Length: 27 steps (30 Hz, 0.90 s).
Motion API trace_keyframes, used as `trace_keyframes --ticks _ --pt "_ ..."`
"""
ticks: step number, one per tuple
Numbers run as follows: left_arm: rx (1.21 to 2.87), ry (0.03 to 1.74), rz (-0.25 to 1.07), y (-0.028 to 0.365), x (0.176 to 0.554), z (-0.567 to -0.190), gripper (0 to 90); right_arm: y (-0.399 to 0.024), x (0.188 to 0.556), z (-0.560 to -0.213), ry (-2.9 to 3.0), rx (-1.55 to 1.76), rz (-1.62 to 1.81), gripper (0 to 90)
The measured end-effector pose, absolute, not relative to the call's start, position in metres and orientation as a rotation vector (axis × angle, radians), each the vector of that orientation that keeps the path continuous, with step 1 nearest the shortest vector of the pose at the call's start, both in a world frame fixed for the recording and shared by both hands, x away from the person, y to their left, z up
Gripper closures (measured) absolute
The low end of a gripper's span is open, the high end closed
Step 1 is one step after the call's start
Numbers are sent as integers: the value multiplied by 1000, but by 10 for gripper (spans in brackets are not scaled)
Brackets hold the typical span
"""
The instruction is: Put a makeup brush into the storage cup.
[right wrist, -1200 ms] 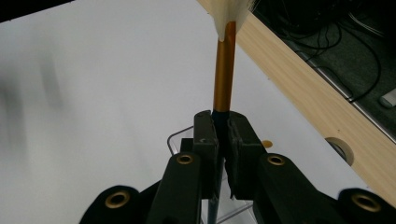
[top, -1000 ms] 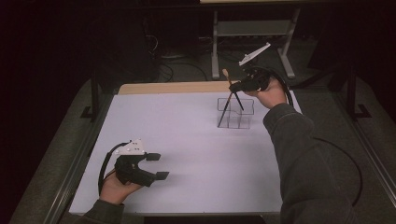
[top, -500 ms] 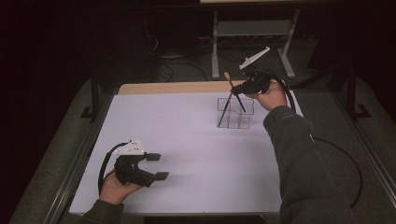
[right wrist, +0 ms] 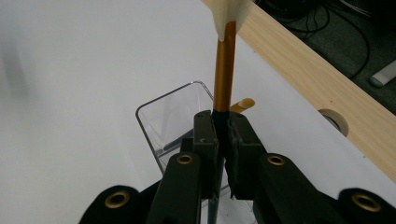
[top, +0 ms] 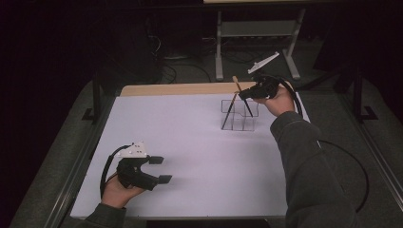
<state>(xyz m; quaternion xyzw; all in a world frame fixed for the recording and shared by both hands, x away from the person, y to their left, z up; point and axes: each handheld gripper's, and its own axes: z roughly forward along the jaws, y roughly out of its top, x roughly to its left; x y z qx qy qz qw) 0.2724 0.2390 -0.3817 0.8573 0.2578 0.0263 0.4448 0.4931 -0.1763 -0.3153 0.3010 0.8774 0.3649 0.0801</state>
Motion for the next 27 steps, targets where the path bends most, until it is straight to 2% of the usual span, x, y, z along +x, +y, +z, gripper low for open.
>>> trace_keyframes --ticks 27 --pt "2107 648 53 243 275 -384 224 -185 489 -333 2612 940 1087 826"
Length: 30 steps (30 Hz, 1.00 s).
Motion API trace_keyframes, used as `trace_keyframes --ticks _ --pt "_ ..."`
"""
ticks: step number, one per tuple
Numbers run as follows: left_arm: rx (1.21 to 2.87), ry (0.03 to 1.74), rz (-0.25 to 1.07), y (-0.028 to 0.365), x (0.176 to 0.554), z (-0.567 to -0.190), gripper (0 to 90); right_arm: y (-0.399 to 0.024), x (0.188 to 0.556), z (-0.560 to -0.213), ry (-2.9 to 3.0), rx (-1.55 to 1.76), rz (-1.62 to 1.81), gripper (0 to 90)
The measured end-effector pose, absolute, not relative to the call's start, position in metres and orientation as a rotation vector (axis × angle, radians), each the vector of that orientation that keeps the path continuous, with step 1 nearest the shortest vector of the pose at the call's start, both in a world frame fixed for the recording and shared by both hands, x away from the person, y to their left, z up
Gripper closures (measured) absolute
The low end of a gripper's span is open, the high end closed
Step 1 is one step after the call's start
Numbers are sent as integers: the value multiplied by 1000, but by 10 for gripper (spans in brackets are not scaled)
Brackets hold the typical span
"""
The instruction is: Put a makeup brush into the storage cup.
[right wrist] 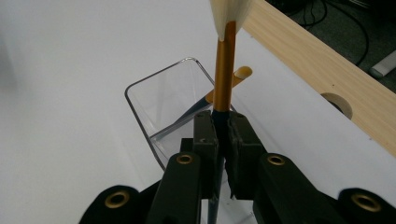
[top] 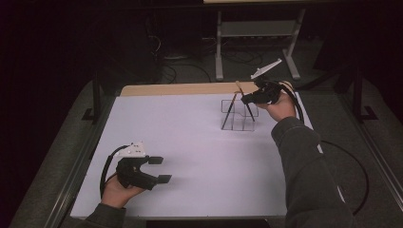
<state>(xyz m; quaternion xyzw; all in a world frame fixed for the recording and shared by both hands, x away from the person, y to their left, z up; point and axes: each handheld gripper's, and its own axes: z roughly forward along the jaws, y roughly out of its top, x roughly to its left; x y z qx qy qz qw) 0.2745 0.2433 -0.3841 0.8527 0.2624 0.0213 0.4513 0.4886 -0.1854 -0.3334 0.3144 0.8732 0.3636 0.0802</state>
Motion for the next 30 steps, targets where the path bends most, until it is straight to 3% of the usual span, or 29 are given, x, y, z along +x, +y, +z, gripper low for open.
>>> trace_keyframes --ticks 21,26,30 --pt "2095 660 51 245 275 -384 220 -190 484 -347 2606 980 1074 815" --pt "2094 658 48 244 276 -385 218 -193 483 -348 2583 1022 1079 656" --pt "2093 663 43 243 276 -386 218 -197 479 -348 2552 1035 1098 631"
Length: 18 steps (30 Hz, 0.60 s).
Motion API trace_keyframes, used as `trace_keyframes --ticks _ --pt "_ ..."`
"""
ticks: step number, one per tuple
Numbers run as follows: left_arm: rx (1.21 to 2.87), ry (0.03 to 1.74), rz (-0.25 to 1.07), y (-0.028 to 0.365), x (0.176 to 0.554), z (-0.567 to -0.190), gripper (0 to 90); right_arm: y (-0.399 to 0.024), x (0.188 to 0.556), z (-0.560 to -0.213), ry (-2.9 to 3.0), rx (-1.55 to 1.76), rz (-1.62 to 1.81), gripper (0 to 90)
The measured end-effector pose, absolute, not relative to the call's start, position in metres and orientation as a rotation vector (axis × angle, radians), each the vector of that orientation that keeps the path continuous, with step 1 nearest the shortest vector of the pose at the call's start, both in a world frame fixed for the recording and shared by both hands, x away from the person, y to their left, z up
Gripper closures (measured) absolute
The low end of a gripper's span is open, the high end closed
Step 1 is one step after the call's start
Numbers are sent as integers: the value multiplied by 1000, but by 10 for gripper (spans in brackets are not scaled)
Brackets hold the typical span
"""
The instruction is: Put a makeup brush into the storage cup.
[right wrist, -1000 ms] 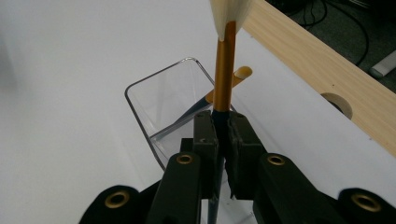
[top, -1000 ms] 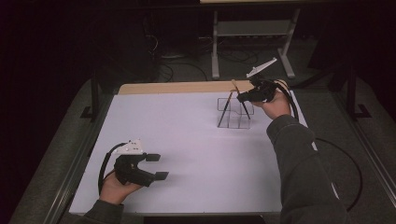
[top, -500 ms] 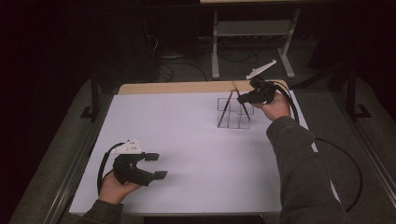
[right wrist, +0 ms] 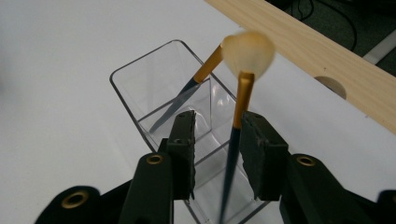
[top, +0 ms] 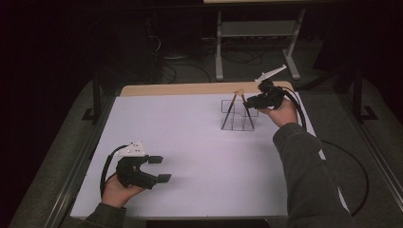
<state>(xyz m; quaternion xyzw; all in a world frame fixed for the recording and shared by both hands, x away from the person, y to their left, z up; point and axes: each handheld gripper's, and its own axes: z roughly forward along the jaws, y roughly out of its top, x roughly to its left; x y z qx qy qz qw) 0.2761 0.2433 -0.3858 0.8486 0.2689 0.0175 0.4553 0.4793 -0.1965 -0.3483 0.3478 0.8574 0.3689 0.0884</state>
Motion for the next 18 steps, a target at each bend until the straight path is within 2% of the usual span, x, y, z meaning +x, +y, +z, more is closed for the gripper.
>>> trace_keyframes --ticks 18 --pt "2090 678 56 245 276 -387 210 -202 461 -352 2531 1033 1154 565"
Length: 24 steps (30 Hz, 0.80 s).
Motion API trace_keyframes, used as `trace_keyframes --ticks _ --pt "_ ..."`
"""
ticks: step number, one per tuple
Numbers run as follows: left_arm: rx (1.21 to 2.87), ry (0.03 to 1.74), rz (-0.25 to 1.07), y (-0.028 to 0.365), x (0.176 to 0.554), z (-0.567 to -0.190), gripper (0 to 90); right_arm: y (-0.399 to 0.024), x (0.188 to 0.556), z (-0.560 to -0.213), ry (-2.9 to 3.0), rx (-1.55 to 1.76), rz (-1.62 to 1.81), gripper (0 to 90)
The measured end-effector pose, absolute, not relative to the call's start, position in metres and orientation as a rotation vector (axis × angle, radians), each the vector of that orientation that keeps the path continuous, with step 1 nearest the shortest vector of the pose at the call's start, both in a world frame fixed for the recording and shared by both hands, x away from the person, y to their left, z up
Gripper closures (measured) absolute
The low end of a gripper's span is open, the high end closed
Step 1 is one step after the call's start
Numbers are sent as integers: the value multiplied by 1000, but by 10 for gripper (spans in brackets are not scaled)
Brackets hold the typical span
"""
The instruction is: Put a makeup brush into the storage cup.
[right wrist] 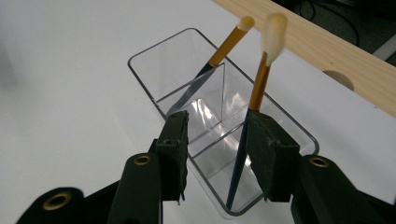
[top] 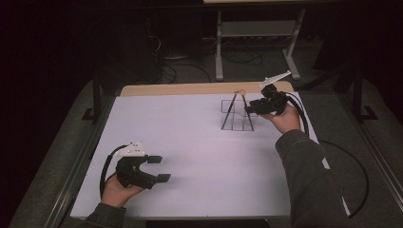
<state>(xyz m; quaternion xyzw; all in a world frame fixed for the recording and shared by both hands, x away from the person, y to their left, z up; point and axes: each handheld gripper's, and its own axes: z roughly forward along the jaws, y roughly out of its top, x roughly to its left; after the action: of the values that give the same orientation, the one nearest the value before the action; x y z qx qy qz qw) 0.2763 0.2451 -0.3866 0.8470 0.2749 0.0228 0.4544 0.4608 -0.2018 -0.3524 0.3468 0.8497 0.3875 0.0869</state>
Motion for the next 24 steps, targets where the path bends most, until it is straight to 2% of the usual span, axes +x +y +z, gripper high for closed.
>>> trace_keyframes --ticks 10,24 --pt "2095 679 60 245 275 -387 212 -207 450 -348 2506 1021 1217 496" --pt "2100 693 72 249 276 -388 207 -216 438 -351 2488 1025 1260 459"
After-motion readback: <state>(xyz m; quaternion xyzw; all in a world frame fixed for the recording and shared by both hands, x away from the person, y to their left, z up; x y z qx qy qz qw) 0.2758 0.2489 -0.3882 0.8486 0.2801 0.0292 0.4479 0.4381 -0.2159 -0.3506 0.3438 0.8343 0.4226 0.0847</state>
